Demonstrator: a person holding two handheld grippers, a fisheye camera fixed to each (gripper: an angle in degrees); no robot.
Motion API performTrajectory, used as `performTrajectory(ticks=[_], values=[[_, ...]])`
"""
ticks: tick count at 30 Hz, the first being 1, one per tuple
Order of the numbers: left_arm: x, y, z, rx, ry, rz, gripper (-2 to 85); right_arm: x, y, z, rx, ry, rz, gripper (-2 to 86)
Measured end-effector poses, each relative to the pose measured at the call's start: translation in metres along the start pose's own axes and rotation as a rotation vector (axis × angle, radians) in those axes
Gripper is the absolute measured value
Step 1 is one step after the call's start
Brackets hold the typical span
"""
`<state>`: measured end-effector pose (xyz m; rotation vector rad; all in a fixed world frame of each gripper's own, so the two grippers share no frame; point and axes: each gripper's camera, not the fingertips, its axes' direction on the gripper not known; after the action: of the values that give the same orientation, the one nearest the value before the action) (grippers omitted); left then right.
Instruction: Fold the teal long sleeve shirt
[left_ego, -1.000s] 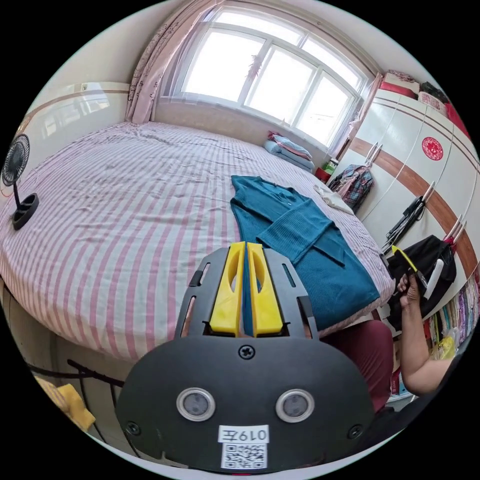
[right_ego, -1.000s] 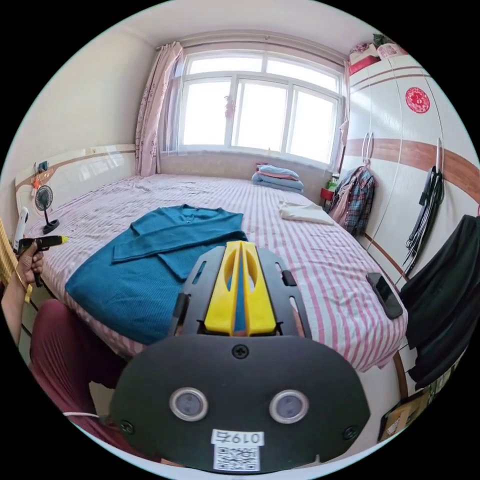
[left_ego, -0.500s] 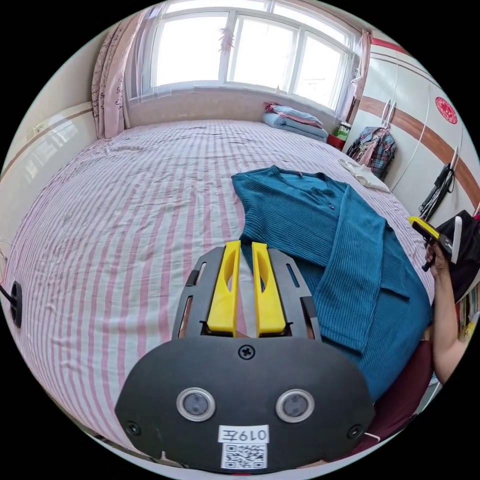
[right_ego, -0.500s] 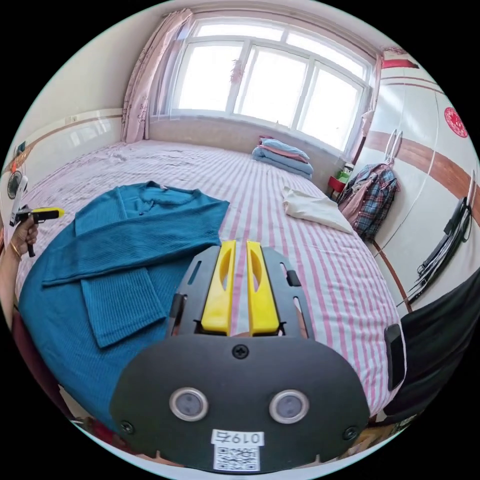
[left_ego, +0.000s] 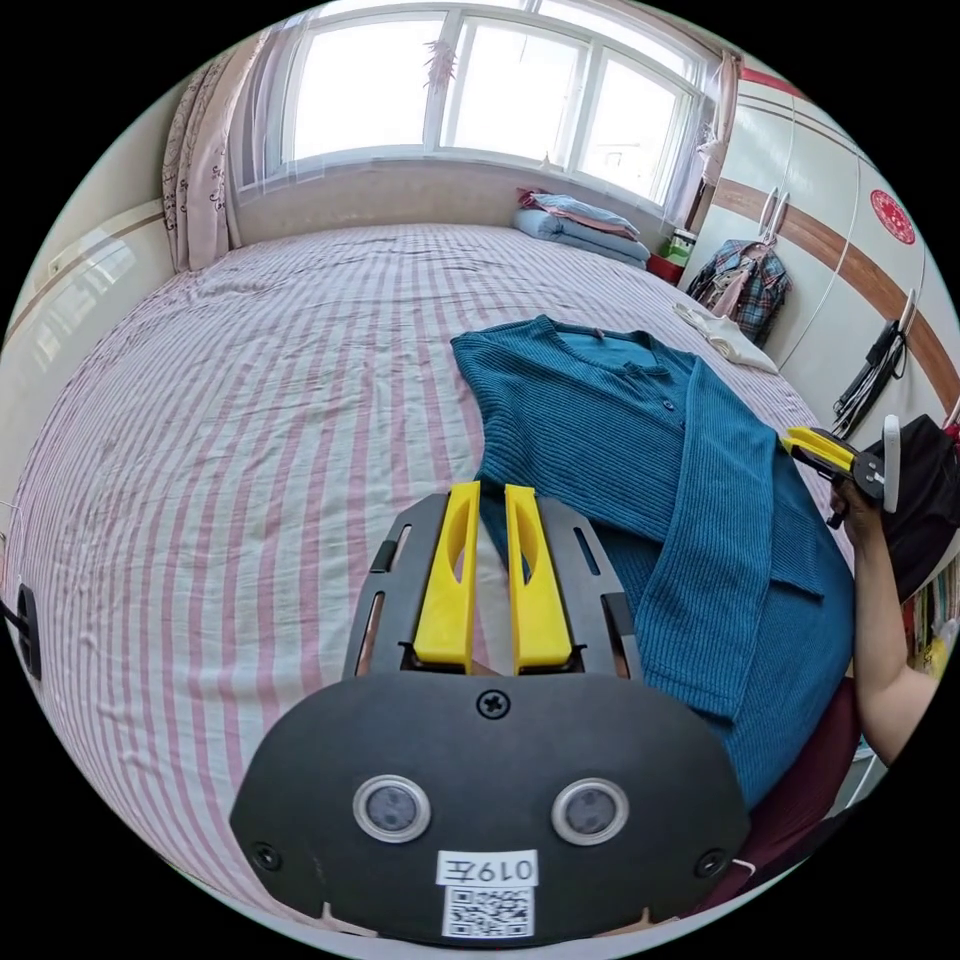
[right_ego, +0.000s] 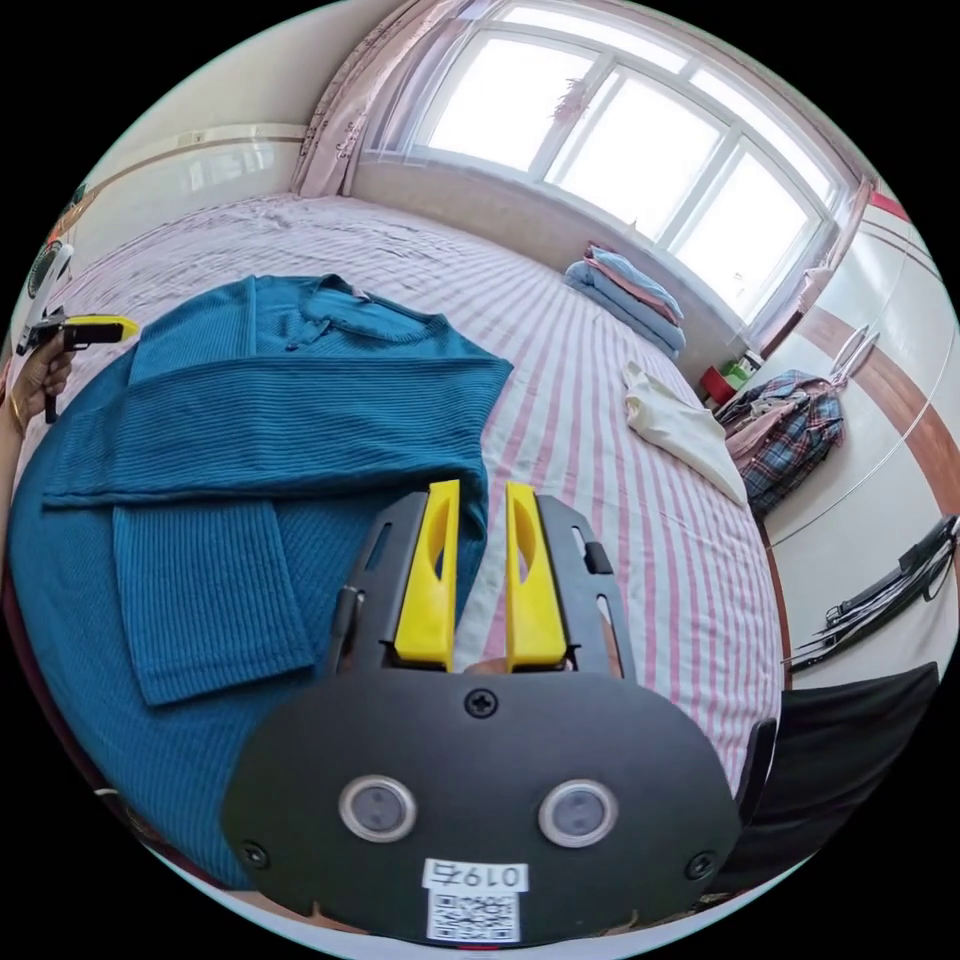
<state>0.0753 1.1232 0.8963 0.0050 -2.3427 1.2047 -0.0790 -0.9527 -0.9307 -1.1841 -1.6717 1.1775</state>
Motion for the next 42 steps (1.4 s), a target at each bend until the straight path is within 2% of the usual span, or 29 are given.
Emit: performTrajectory(ticks=[6,17,20,24,30,33,35,42], values=[[-0.004,-0.020,0.017,-0.002,0.046,0.001,1.1,-0.021,-0.042,0.042,-0.100,0.063,-0.114,7.2],[-0.012,-0.049,0.043,-0.020,0.079,-0.043,1.6,-0.022,-0.079,0.088,-0.142,0.012,-0.078,-0.1],[-0.013,-0.055,0.051,-0.028,0.084,-0.047,1.6,-0.022,-0.080,0.098,-0.139,-0.032,-0.053,-0.1],[-0.012,-0.063,0.058,-0.038,0.077,-0.056,1.5,-0.038,-0.082,0.110,-0.150,0.044,-0.085,2.1],[-0.004,-0.073,0.065,-0.040,0.105,-0.004,1.2,-0.041,-0.080,0.111,-0.136,0.039,-0.025,4.6],[0.009,-0.081,0.069,-0.089,0.035,0.070,1.2,-0.044,-0.075,0.114,-0.124,0.036,0.011,4.6],[0.017,-0.085,0.071,-0.083,-0.075,0.093,1.5,-0.046,-0.073,0.119,-0.126,0.051,0.021,4.2],[0.024,-0.097,0.083,-0.054,-0.163,0.094,5.1,-0.050,-0.070,0.129,-0.119,0.049,0.039,4.0]])
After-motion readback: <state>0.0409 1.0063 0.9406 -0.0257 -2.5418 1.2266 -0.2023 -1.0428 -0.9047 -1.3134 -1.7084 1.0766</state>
